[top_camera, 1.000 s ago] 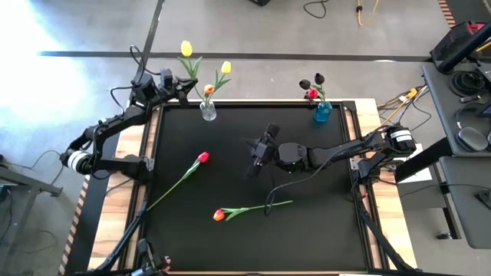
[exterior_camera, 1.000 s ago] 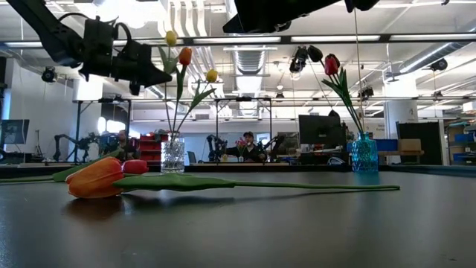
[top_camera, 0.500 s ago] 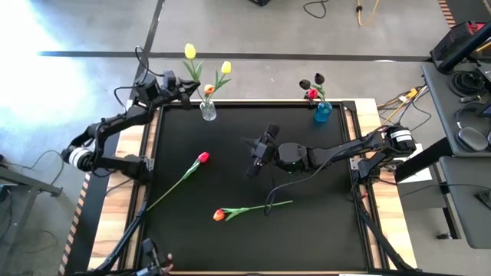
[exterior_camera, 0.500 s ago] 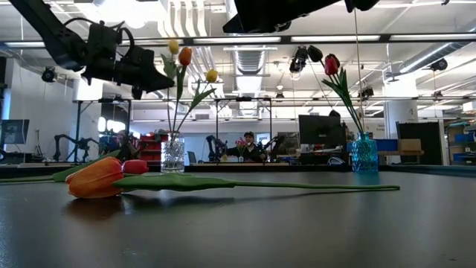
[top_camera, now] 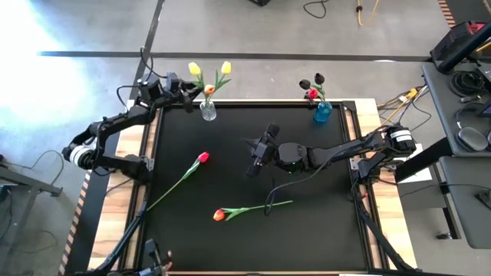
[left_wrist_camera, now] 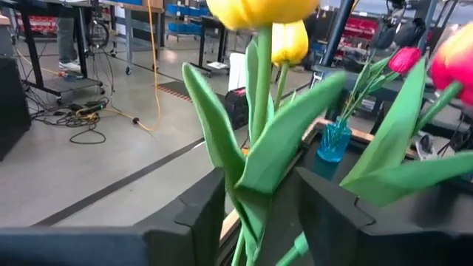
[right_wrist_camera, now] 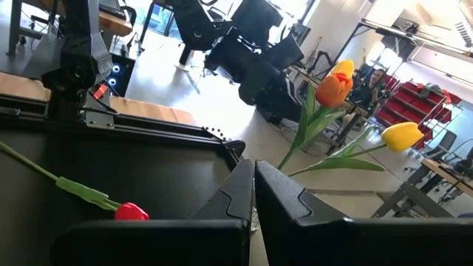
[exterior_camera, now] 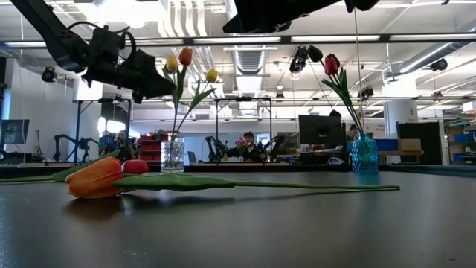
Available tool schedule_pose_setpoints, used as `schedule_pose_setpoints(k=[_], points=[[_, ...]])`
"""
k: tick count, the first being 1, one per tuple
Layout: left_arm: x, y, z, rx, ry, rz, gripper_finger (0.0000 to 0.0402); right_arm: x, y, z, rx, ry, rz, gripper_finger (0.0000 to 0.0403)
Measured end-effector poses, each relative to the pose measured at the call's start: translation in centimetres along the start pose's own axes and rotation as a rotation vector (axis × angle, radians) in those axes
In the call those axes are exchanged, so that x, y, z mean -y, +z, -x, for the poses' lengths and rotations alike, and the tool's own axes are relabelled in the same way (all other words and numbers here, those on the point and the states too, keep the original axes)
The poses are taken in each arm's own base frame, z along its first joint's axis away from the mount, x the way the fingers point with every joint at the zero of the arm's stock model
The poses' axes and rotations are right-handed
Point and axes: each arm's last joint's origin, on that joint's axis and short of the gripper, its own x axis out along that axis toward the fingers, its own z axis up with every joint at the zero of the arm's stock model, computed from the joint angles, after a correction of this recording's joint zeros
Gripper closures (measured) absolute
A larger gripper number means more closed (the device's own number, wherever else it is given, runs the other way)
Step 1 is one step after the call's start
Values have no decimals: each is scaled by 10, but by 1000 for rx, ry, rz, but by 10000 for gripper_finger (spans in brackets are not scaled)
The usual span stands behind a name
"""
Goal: Sort flowers into vase by color
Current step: Put the yellow flower into the transparent vase, then put the red flower into the blue vase
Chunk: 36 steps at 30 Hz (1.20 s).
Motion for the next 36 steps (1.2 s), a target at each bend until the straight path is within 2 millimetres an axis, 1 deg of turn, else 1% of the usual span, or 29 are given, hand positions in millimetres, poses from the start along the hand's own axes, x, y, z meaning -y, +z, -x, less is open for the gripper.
schedule_pose_setpoints(k=[4,7,14,16,19,22,27,32,36], points=[[3,-4,3,-27,-21,-38,234,0,-1,0,-4,2,5,394],[8,-9,10,-16,-25,-76,223,-1,-2,0,-13,5,13,394],[31,-29,43,103,-29,-168,221,-3,-7,0,-57,28,38,394],[38,-36,52,130,-34,-183,221,-5,-11,1,-90,72,49,394],[49,-43,64,160,-48,-201,221,-11,-19,2,-168,217,51,394],[58,-47,73,185,-63,-218,221,-15,-25,5,-253,330,7,390],[68,-46,81,223,-106,-225,221,-24,-37,9,-358,374,-1,366],[83,-44,83,222,-320,-218,224,-32,-42,8,-378,384,-7,323],[102,-41,83,245,-455,-233,245,-32,-43,8,-395,381,-26,296]])
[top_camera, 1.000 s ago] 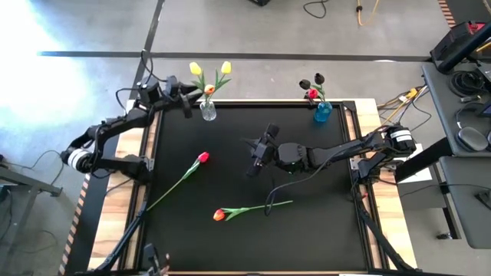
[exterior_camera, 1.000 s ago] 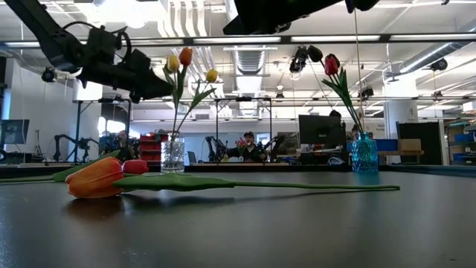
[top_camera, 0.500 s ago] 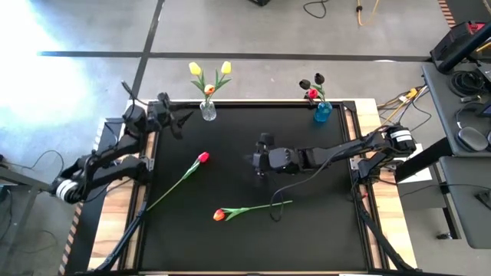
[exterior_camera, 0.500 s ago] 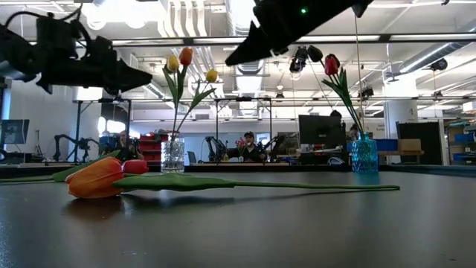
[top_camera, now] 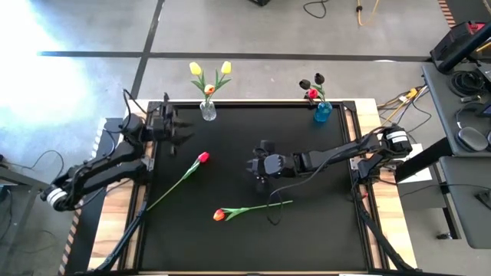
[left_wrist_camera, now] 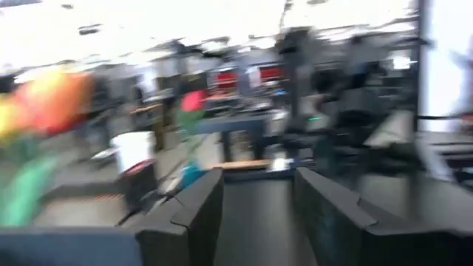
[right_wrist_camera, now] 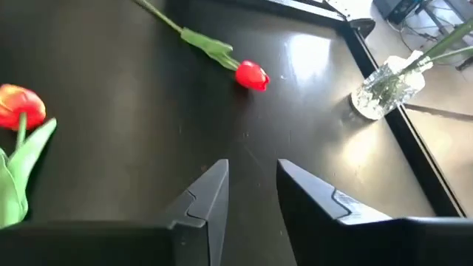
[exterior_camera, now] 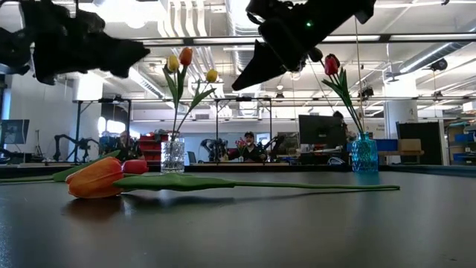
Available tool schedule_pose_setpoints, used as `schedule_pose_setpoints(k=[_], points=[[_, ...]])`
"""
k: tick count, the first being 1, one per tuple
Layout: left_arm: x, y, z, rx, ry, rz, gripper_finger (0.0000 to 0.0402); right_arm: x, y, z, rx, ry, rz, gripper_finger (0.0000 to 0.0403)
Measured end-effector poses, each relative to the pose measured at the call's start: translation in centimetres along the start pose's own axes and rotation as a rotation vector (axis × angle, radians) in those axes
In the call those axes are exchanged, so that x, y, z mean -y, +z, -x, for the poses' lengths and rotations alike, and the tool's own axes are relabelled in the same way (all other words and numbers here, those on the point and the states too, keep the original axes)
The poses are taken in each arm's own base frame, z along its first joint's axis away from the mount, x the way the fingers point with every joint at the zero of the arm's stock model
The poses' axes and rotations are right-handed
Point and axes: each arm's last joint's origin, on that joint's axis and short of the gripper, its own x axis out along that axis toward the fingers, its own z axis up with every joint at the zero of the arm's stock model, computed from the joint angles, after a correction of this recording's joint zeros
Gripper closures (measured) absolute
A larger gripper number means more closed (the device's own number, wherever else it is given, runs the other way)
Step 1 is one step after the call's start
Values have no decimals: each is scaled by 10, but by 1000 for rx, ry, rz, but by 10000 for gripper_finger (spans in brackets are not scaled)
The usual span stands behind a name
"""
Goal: Sort flowers into vase by color
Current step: Put the red flower into the blue vase
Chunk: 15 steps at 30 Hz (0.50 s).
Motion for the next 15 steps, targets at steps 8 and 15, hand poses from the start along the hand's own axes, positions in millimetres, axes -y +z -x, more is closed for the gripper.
schedule_pose_setpoints(k=[8,15], points=[[51,16,-25,14,-364,-41,325,0,-2,1,-20,1,37,305],[90,21,-42,-447,-74,-64,382,-5,-8,1,-37,11,39,327]])
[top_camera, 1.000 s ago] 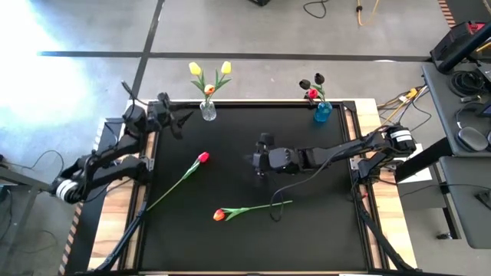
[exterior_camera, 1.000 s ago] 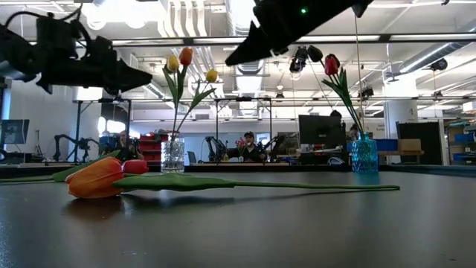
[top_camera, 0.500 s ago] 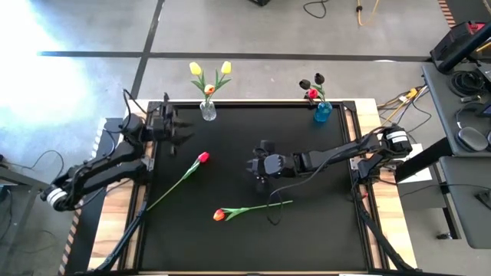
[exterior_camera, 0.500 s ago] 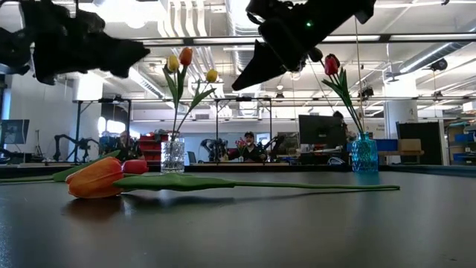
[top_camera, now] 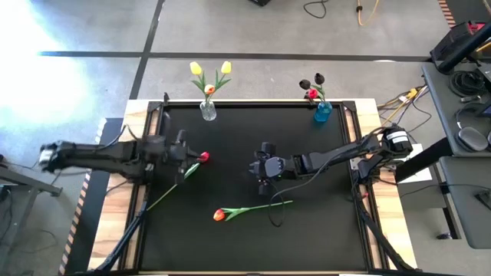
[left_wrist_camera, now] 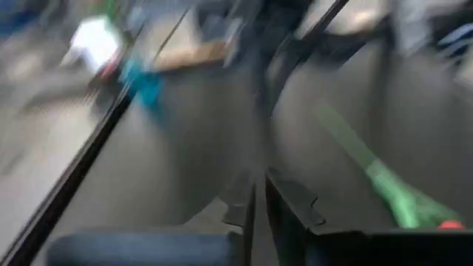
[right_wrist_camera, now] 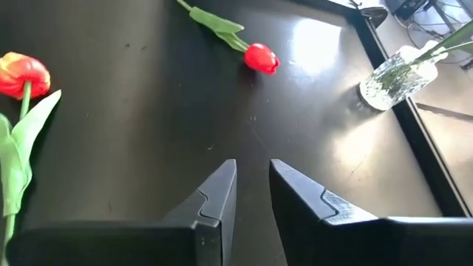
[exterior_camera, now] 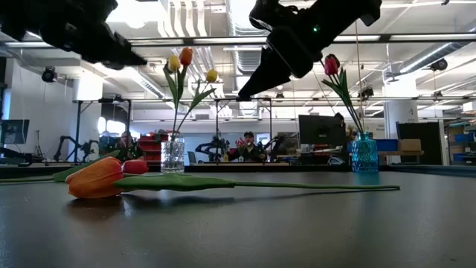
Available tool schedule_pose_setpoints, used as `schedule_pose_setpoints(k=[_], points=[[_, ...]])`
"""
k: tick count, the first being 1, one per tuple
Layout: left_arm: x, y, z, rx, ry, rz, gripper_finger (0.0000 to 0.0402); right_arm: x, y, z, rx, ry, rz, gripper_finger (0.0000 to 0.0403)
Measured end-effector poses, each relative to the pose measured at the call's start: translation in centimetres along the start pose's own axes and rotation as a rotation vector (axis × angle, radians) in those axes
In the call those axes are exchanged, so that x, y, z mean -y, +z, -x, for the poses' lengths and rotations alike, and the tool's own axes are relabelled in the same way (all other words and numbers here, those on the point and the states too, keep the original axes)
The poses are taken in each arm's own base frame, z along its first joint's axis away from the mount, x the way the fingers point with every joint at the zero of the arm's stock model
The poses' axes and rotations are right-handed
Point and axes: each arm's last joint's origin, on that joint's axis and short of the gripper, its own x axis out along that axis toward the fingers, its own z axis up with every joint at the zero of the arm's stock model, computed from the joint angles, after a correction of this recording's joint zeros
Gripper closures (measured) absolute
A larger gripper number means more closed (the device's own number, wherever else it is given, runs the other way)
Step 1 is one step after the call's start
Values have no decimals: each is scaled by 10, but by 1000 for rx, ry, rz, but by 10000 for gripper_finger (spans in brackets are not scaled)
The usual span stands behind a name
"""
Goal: Sort flowers into vase by color
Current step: Put the red flower into the blue vase
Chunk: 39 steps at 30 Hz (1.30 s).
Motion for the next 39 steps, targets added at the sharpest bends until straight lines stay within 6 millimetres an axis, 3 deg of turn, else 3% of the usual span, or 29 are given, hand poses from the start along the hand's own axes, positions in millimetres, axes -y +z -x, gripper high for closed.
schedule_pose_setpoints(k=[3,10,14,20,24,28,39], points=[[16,4,0,-202,131,106,397,-2,-3,0,-8,3,-2,330],[47,-1,0,-596,149,326,392,-2,-5,-1,-9,3,-20,319],[54,-10,-8,-786,190,345,360,-2,-4,-1,-2,3,-24,315],[60,-16,-27,-950,230,361,278,-3,-4,0,-1,9,-53,314],[55,-22,-39,-1017,290,374,222,-8,-4,1,3,25,-46,314],[37,-34,-46,-1073,362,405,191,-15,-3,4,9,42,-33,314],[4,-51,-63,-1097,246,512,207,-22,-2,6,16,58,-13,314]])
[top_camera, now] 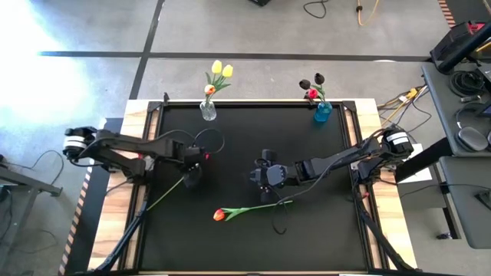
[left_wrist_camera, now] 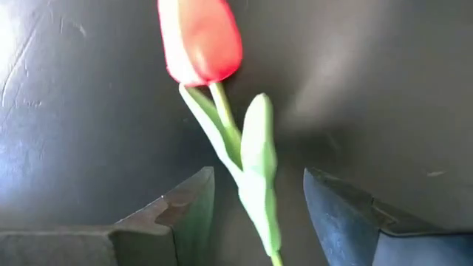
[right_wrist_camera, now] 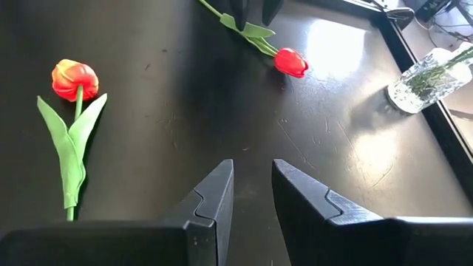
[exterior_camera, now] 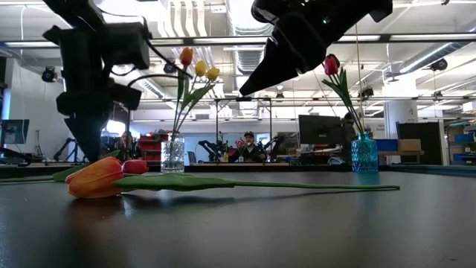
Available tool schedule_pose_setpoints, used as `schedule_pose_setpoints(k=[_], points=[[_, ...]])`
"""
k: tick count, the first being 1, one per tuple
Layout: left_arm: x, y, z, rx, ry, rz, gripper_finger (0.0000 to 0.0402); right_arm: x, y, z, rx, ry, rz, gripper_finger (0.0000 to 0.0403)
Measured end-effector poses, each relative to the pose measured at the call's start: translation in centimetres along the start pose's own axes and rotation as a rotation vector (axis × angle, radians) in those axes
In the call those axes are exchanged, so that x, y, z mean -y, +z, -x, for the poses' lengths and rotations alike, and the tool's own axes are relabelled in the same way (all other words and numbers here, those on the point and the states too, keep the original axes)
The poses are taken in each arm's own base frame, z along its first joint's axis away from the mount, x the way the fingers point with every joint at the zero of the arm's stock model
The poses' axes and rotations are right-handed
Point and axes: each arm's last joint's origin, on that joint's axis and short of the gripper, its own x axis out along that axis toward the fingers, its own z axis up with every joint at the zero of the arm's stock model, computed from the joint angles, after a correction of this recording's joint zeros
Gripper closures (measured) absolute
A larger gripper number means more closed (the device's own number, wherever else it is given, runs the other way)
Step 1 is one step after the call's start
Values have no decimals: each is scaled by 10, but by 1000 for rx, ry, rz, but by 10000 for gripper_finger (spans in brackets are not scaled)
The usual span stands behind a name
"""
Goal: Sort flowers into vase by color
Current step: Put the red flower into the blue vase
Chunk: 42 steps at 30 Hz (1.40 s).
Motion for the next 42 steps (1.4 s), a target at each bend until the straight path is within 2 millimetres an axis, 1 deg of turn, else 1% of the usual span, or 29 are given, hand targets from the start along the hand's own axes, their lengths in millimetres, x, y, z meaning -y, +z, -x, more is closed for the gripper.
schedule_pose_setpoints(k=[8,11,13,15,19,20,22,26,31,34,38,40,42], points=[[-1,-7,-23,-104,18,-19,228,0,0,1,2,0,1,314],[0,-6,-29,-117,18,-27,244,0,1,1,2,0,0,314],[1,-5,-32,-126,13,-56,265,0,0,1,1,0,5,314],[2,-4,-32,-134,-13,-109,295,0,0,1,2,0,23,314],[3,-4,-27,-114,-47,-155,373,0,0,0,19,-2,70,314],[2,-4,-24,-98,-50,-157,386,0,0,0,28,-3,79,314],[1,-3,-16,-48,-65,-157,392,0,-2,-1,53,-7,94,314],[-2,-4,7,75,-106,-152,393,-2,-9,-3,102,-16,116,314],[-6,-3,39,353,-195,-146,399,-3,-15,-4,156,-27,129,314],[-8,-1,62,586,-260,-160,399,-2,-12,-4,238,-43,118,314],[-10,2,90,919,-309,-222,399,1,-9,-5,422,-53,78,314],[-11,3,101,1074,-316,-249,399,3,-8,-7,487,-44,51,314],[-12,3,107,1197,-315,-271,399,8,-4,-7,557,-56,2,314]])
